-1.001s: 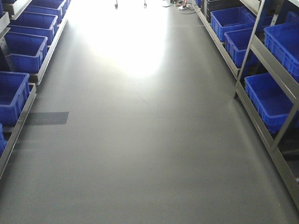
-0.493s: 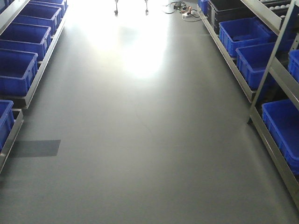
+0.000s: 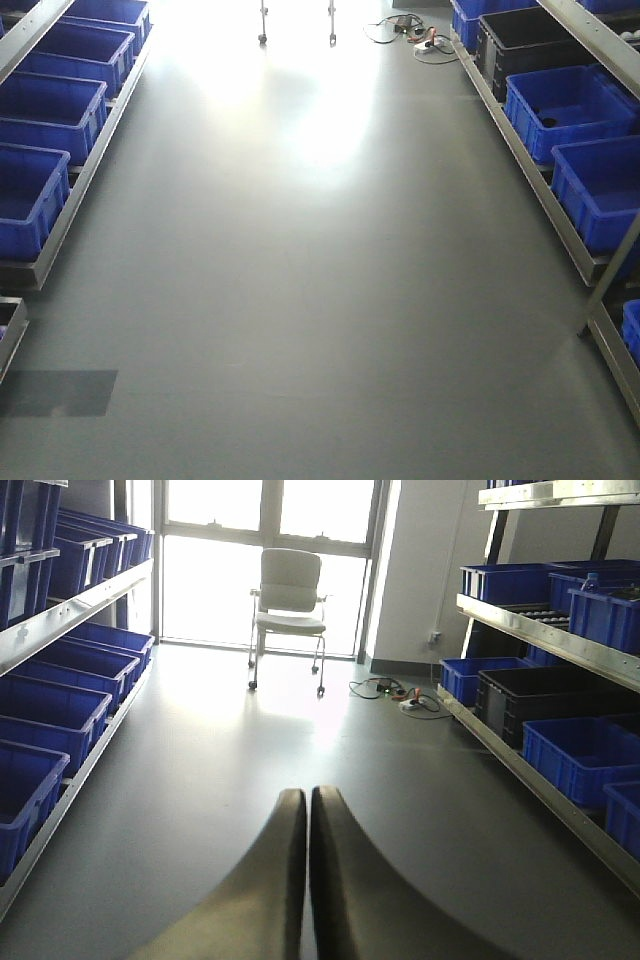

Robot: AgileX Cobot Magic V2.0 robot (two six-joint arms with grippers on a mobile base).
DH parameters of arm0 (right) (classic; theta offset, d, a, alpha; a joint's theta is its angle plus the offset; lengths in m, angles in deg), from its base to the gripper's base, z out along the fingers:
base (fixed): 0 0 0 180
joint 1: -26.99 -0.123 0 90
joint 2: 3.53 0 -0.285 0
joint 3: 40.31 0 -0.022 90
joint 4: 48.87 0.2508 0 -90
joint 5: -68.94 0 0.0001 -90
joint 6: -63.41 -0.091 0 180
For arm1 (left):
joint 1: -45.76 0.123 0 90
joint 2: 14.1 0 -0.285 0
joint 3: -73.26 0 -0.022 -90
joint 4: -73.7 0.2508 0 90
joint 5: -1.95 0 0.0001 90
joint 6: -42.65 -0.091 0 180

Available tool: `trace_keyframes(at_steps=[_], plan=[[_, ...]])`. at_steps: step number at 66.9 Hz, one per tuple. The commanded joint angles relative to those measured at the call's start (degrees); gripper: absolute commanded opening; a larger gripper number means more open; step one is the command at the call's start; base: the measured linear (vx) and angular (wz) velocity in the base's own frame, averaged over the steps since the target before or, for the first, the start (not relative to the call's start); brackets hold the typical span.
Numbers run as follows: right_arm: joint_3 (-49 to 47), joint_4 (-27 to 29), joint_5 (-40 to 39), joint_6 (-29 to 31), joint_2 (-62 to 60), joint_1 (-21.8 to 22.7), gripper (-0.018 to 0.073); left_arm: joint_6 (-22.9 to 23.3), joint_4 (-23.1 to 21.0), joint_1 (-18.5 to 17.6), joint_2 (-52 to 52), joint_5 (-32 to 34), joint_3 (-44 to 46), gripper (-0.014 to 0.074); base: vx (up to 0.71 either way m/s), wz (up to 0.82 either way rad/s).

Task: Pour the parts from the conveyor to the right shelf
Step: 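Drive down the aisle between shelves of blue bins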

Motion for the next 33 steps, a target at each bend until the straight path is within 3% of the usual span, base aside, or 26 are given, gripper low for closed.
trace_keyframes(at_steps=[1,18,33], plan=[[-1.53,-0.37,-4.58,0.45,0.48,0.2,-0.0004,0.25,-0.49,-0.31,0.47,4.23,-1.23,-0.0006,0.53,0.03],[-1.53,-0.37,-4.58,0.45,0.48,0.2,-0.0004,0.25,-0.49,-0.31,0.47,4.23,-1.23,-0.0006,0.51,0.11],[-1.53,-0.37,-4.58,0.45,0.48,0.2,-0.0004,0.25,-0.49,-0.31,0.47,4.23,-1.23,-0.0006,0.44,0.5]])
